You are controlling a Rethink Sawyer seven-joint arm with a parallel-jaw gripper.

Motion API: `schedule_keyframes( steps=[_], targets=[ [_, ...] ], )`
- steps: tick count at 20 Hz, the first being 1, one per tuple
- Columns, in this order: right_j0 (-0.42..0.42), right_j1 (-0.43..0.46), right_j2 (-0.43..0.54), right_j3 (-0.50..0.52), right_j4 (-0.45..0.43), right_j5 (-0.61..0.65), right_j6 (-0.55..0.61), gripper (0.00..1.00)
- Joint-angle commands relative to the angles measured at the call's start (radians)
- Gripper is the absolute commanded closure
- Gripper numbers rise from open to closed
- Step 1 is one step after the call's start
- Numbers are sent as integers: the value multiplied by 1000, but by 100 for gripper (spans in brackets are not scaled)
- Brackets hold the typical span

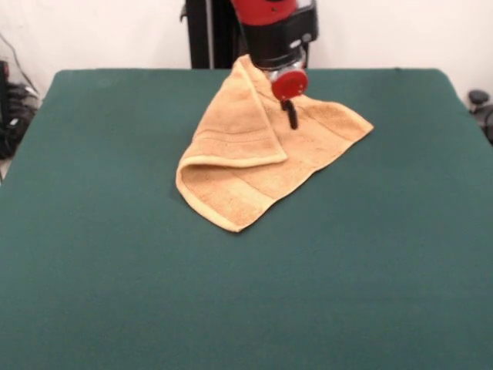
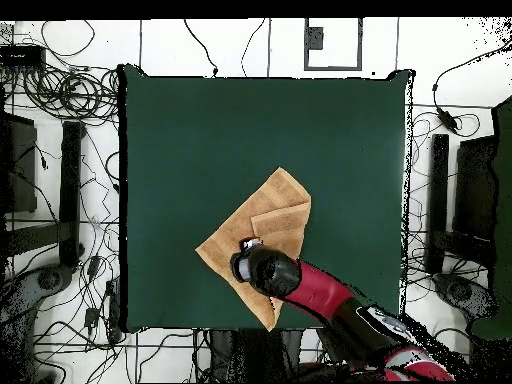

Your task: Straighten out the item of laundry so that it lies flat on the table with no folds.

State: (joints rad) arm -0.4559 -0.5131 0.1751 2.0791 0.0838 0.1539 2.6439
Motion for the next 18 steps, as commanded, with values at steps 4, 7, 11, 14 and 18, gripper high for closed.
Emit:
schedule_keyframes(
  steps=[4,7,11,14,18],
  targets=[
    [67,-74,-118,-214,54,72,74,0],
    [47,-48,-99,-236,49,74,60,0],
    [16,27,-72,-257,37,16,56,0],
    [-3,71,-53,-285,31,-6,51,0],
    [3,63,-63,-300,34,-2,66,0]
  ],
)
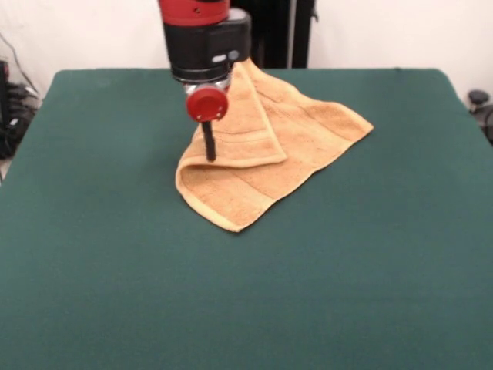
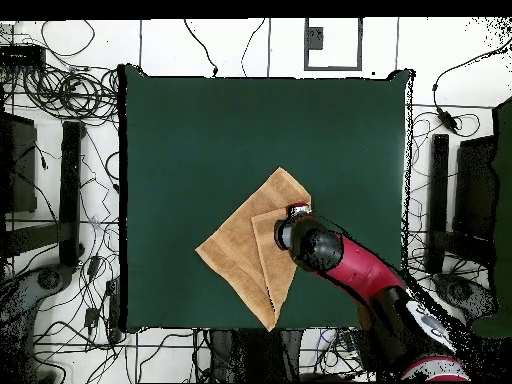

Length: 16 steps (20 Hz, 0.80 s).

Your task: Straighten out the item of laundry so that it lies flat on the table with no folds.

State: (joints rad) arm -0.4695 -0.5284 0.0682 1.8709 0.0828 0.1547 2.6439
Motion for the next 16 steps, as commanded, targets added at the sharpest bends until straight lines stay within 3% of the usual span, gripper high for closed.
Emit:
schedule_keyframes(
  steps=[1,6,10,16],
  targets=[
    [15,81,46,-96,34,-6,68,0],
    [12,156,33,-155,26,11,50,0],
    [4,172,17,-159,13,161,7,0],
    [-37,187,41,-171,0,162,-10,0]
  ],
)
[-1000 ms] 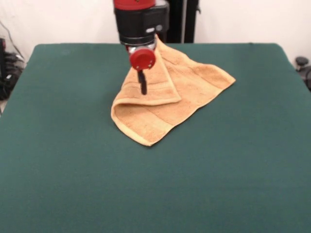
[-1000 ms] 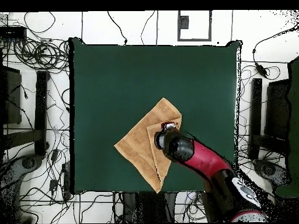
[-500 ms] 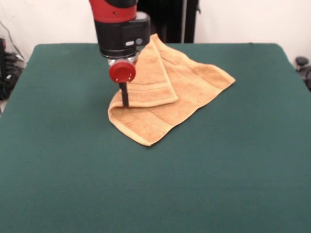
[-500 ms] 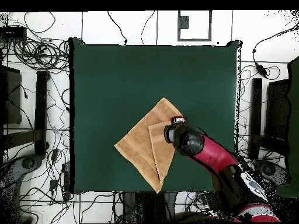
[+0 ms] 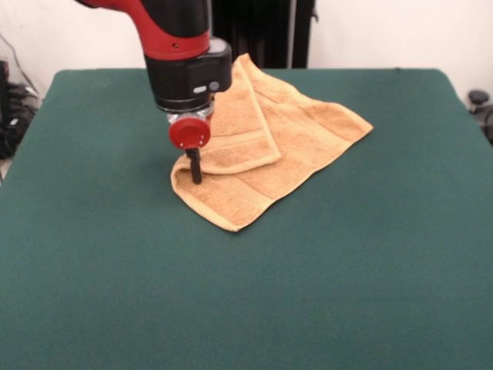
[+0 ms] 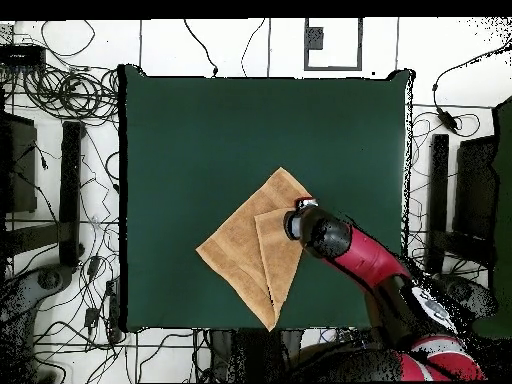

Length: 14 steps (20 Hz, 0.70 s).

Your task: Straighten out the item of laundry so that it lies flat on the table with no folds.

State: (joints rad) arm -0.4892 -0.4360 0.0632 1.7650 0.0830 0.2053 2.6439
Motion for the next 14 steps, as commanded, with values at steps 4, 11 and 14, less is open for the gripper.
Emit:
schedule_keyframes(
  steps=[4,11,14],
  targets=[
    [-19,96,41,-106,-15,215,-48,0],
    [-24,-24,-28,-205,-94,612,-138,0],
    [-49,-37,-11,-240,-127,679,-164,0]
  ],
)
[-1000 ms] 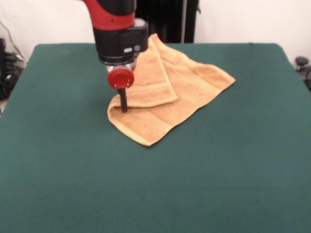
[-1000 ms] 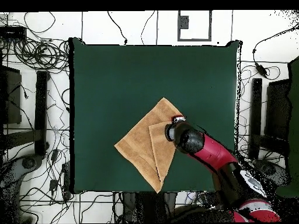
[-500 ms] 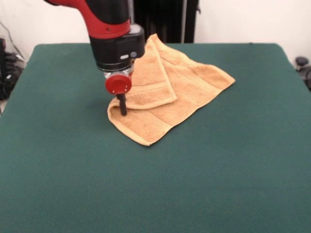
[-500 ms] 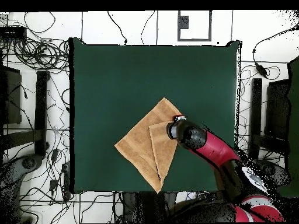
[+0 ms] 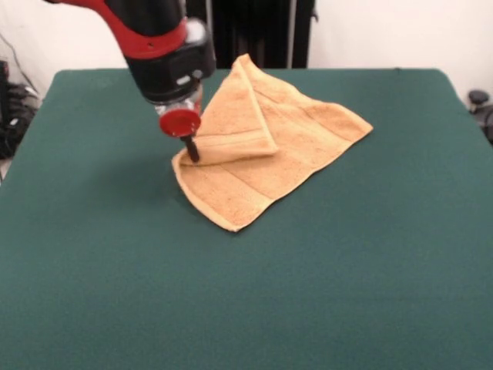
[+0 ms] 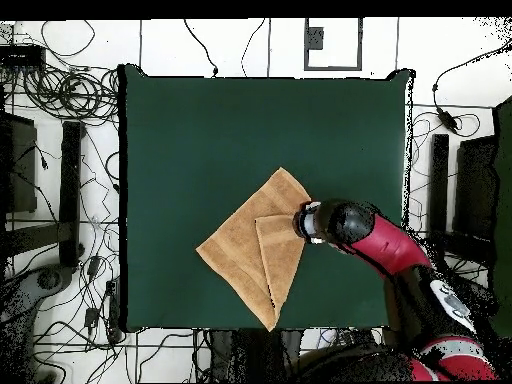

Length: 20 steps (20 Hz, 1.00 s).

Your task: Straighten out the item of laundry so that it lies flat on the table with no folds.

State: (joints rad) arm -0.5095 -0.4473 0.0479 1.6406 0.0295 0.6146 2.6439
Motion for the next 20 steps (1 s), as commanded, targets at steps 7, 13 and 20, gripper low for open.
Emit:
schedule_keyframes(
  steps=[7,13,20],
  targets=[
    [-97,-17,93,-146,-136,308,-220,0],
    [-127,-7,152,-123,-139,258,-218,100],
    [-140,-35,157,-71,-148,201,-172,100]
  ],
)
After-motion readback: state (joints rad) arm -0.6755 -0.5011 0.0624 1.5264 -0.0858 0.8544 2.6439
